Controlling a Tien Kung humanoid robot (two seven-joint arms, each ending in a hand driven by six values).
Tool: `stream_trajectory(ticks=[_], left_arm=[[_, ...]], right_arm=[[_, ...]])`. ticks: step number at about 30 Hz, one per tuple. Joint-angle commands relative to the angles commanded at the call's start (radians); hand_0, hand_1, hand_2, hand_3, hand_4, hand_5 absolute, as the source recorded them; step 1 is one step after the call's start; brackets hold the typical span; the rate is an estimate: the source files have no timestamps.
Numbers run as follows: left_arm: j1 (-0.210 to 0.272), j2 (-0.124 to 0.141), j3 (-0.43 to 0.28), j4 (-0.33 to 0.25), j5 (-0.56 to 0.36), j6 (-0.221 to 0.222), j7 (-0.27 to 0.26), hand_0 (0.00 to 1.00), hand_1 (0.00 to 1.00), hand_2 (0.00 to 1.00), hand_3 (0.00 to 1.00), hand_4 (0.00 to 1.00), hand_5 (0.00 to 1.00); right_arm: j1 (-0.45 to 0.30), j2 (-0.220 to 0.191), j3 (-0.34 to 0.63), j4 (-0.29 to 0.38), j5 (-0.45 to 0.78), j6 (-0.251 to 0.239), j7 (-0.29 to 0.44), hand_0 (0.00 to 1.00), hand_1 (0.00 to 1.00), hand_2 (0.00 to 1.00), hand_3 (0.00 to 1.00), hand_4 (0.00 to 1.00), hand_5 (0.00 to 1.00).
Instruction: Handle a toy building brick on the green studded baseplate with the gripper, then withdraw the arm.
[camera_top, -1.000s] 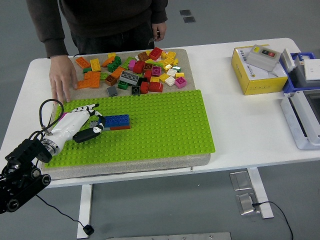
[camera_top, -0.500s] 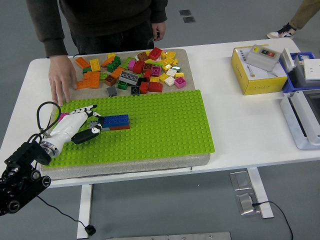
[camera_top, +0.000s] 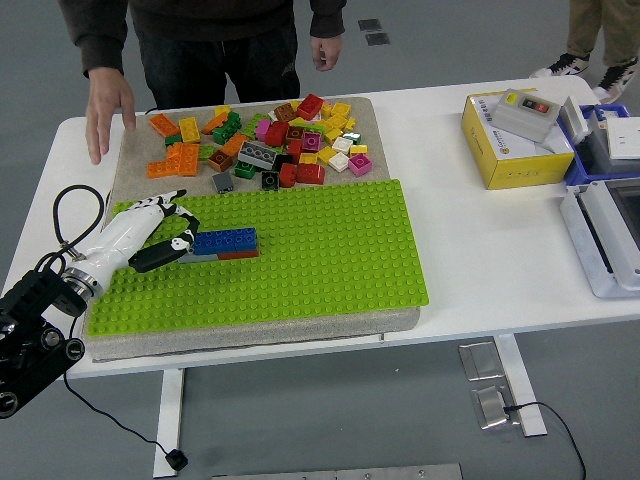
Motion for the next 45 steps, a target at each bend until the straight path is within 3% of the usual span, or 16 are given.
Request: stream_trajectory(ticks=[4,8,10,17,22,32,45], left_arm=[[0.016,0.031,-0.054,-0.036,-0.066,-0.008,-0.016,0.998,0.989,0.998,0.639,0.477,0.858],[0.072,0.034,-0.137,-0.068,-0.081,-0.013,-0.026,0.998,0.989,0.998,0.639,0.477,0.858],[0.114,0.021,-0.189,-0.089,-0.083,-0.015,-0.034,0.994,0.982,0.998,0.668,0.484,0.839],[0.262,-0.070,-0.381,-0.138,-0.134,-0.017,-0.092,0.990,0.975,0.987,0.682,0.508,0.800],[0.305,-0.087,-0.477,-0.142,-0.158,-0.013,-0.119,0.990,0.975,0.986,0.671,0.506,0.792],[0.314,-0.089,-0.506,-0.140,-0.183,-0.003,-0.142,0.986,0.975,0.992,0.667,0.505,0.784],[0.310,-0.087,-0.486,-0.128,-0.184,-0.005,-0.141,0.980,0.970,0.988,0.673,0.527,0.769]], right_arm=[[-0.003,0.002,0.004,0.000,-0.005,-0.001,-0.003,0.590,0.447,0.661,0.617,0.611,0.998],[-0.006,0.003,0.002,0.002,-0.008,-0.004,-0.005,0.590,0.447,0.661,0.617,0.611,0.998],[-0.008,0.004,-0.002,0.003,-0.006,-0.007,-0.006,0.590,0.448,0.661,0.616,0.608,0.998],[-0.010,0.014,0.001,0.014,-0.031,-0.033,-0.038,0.589,0.486,0.663,0.622,0.601,0.998],[-0.007,0.023,0.047,0.023,-0.105,-0.044,-0.091,0.604,0.530,0.674,0.643,0.597,0.998],[0.002,0.044,0.143,0.038,-0.246,-0.054,-0.186,0.606,0.539,0.674,0.648,0.596,0.998],[0.002,0.045,0.167,0.044,-0.295,-0.059,-0.203,0.614,0.562,0.681,0.651,0.595,0.998]])
